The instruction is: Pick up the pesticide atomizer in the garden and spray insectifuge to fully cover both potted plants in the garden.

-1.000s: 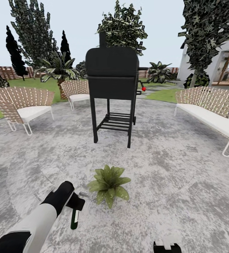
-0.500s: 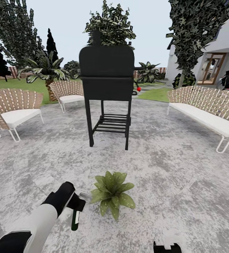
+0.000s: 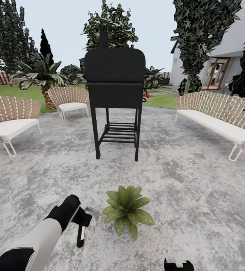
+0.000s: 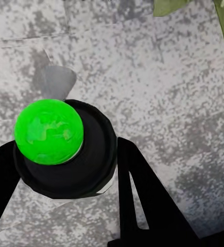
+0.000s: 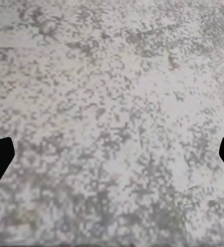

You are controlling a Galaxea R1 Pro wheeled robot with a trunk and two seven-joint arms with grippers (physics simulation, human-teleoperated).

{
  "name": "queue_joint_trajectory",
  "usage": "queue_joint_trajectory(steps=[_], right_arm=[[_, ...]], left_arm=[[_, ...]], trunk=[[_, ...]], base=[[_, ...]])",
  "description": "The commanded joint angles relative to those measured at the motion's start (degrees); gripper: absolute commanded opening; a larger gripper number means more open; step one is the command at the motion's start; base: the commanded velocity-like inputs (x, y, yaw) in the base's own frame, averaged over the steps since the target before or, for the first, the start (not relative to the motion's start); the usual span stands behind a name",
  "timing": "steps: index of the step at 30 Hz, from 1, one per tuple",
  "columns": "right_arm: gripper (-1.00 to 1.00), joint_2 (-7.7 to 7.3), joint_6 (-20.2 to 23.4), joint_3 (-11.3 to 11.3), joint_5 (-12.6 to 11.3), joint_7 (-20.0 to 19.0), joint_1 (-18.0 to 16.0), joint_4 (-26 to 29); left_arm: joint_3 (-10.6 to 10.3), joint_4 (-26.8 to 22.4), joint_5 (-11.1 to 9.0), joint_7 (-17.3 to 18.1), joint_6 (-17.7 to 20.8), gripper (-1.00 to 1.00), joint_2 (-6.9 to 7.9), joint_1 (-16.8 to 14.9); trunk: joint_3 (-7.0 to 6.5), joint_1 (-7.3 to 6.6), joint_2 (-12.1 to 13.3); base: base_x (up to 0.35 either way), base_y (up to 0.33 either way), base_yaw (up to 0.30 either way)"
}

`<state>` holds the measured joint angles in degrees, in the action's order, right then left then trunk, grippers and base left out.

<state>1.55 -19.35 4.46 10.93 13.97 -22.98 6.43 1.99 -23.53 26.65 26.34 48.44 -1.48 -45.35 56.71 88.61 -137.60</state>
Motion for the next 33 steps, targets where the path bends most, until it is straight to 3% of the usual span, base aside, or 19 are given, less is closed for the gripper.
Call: queue_joint_trajectory(steps=[1,4,7,8,11,17,24,33], right_arm=[[1.0,0.04,-0.17,0.47,0.59,0.18,-0.05,-0.07],[1.0,0.04,-0.18,0.47,0.59,0.18,-0.05,-0.07],[1.0,0.04,-0.17,0.47,0.59,0.18,-0.05,-0.04],[1.0,0.04,-0.18,0.47,0.59,0.18,-0.05,-0.04],[1.0,0.04,-0.18,0.47,0.59,0.18,-0.05,-0.03],[1.0,0.04,-0.25,0.47,0.59,0.18,-0.05,-0.01],[1.0,-0.05,-0.24,0.47,0.67,0.18,-0.05,-0.01],[1.0,0.15,-1.74,0.47,0.59,0.18,-0.05,-0.08]], left_arm=[[0.21,-0.05,0.6,0.54,0.22,-1.0,-0.02,0.0],[-0.19,0.04,0.6,0.74,0.26,-1.0,0.23,0.0],[-4.08,0.12,0.58,1.61,0.33,-1.0,0.52,0.0],[-6.0,0.13,0.61,3.14,0.34,-1.0,0.59,0.03],[-8.6,0.15,0.89,7.62,0.32,-1.0,0.98,0.08],[-9.08,0.14,0.95,8.51,0.2,-1.0,3.31,0.09],[-8.88,0.07,0.7,8.34,0.17,-1.0,2.82,0.09],[-8.67,0.06,0.48,8.28,0.24,-1.0,2.67,0.09]], trunk=[[0.05,-0.01,-0.02],[0.05,-0.01,-0.02],[0.05,-0.01,-0.02],[0.05,-0.01,-0.02],[0.05,-0.01,-0.02],[0.05,-0.01,-0.02],[0.05,-0.01,-0.02],[0.05,-0.01,-0.02]], base=[[0.003,0.021,-0.29],[0.001,0.007,-0.292],[0.0,0.001,-0.293],[0.0,0.0,-0.293],[0.0,0.0,-0.293],[0.0,0.0,-0.256],[-0.117,0.153,-0.025],[0.077,0.3,-0.016]])
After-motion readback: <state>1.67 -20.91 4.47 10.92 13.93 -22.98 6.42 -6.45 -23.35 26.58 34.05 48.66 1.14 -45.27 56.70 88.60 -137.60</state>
